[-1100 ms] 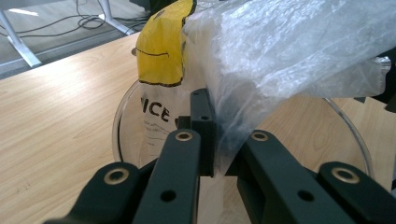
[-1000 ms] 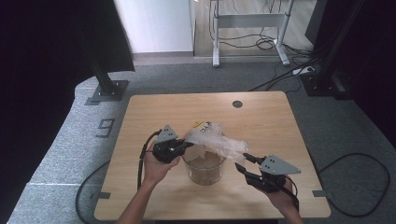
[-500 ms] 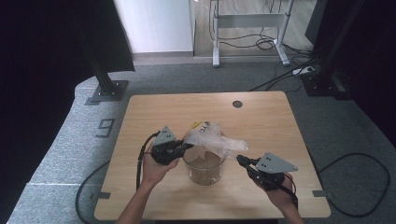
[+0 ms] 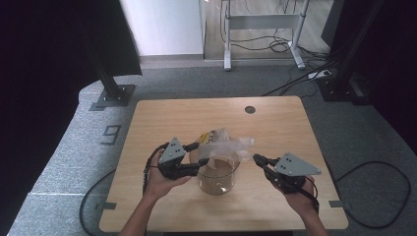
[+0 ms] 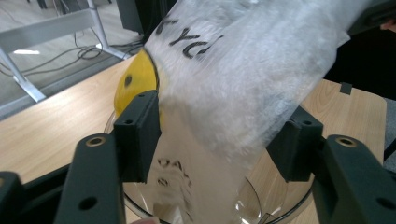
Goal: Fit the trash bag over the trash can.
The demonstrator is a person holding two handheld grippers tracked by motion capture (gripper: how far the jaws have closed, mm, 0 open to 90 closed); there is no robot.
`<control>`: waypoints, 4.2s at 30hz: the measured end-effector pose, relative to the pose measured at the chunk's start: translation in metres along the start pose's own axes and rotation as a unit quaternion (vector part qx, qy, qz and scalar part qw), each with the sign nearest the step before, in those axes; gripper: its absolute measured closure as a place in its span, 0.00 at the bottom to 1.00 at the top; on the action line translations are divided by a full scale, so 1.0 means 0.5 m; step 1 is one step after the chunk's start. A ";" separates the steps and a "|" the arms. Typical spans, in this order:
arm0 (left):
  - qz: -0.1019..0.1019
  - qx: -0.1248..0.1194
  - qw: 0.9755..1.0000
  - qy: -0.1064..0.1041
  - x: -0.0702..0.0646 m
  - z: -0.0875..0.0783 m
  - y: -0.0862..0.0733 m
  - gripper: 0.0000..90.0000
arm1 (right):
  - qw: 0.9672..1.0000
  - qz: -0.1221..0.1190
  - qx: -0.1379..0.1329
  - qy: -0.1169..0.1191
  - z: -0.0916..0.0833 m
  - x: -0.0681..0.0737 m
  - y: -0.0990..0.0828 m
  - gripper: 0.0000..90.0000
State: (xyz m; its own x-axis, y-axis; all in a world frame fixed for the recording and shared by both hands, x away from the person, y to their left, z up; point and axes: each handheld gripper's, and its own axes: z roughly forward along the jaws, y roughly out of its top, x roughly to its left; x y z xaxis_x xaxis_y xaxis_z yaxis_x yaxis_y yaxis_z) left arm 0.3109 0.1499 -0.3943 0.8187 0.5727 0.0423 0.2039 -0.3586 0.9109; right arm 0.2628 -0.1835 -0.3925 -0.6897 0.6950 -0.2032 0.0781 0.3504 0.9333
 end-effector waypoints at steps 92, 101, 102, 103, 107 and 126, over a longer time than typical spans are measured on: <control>-0.044 -0.012 0.999 -0.011 -0.015 0.014 -0.007 0.98 | 0.997 0.039 -0.024 0.057 0.136 0.055 0.062 0.99; -0.039 -0.015 0.999 -0.021 -0.029 -0.007 -0.031 0.71 | 0.998 -0.005 -0.013 0.066 0.108 0.076 0.036 0.99; -0.037 -0.019 0.999 -0.020 -0.031 -0.013 -0.033 0.71 | 0.998 -0.005 -0.013 0.066 0.108 0.076 0.036 0.99; -0.037 -0.023 0.999 -0.022 -0.032 -0.021 -0.035 0.69 | 0.998 -0.009 -0.011 0.067 0.106 0.079 0.032 0.99; -0.036 -0.032 0.999 -0.002 -0.029 -0.048 -0.025 0.63 | 0.997 -0.011 -0.003 0.071 0.104 0.080 0.019 0.99; -0.098 0.011 0.995 -0.016 -0.012 0.024 0.052 0.47 | 0.997 -0.028 0.002 0.070 0.104 0.094 -0.004 0.98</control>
State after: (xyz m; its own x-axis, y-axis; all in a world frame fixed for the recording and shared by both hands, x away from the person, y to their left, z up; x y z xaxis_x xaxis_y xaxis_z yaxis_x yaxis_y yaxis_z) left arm 0.3178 0.1285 -0.3759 0.7786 0.6098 -0.1480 0.3722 -0.2588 0.8913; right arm 0.2676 -0.1189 -0.4195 -0.7866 0.5798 -0.2123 0.0384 0.3890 0.9204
